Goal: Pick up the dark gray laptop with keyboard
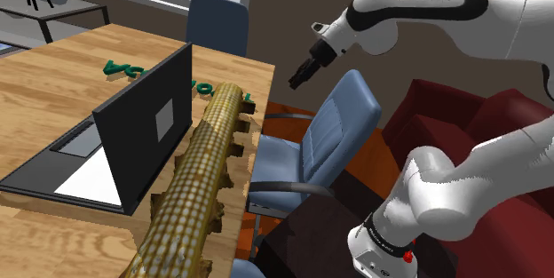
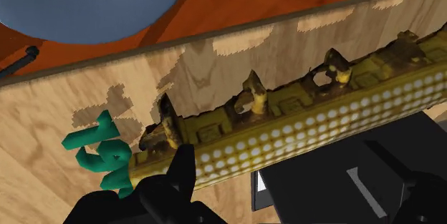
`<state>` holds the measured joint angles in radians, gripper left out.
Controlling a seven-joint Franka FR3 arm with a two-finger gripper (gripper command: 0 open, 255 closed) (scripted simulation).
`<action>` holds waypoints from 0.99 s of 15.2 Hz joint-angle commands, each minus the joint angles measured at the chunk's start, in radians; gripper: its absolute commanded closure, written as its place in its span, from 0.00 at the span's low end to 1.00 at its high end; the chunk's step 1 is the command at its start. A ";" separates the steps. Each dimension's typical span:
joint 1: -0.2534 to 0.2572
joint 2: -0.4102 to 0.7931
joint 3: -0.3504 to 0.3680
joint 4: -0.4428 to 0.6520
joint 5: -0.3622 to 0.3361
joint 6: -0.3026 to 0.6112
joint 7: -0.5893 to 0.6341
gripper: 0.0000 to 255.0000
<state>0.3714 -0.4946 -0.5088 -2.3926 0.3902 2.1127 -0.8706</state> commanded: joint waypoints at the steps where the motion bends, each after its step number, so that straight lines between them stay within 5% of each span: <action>1: 0.082 0.077 -0.092 0.036 0.120 0.010 -0.156 0.00; 5: 0.239 0.277 -0.261 0.150 0.401 -0.072 -0.461 0.00; 8: 0.296 0.473 -0.348 0.263 0.630 -0.233 -0.668 0.00; 11: 0.266 0.673 -0.352 0.385 0.830 -0.431 -0.817 0.00; 15: 0.161 0.877 -0.263 0.554 1.023 -0.646 -0.928 0.00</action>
<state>0.5599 0.3274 -0.7954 -1.8848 1.3585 1.5248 -1.7687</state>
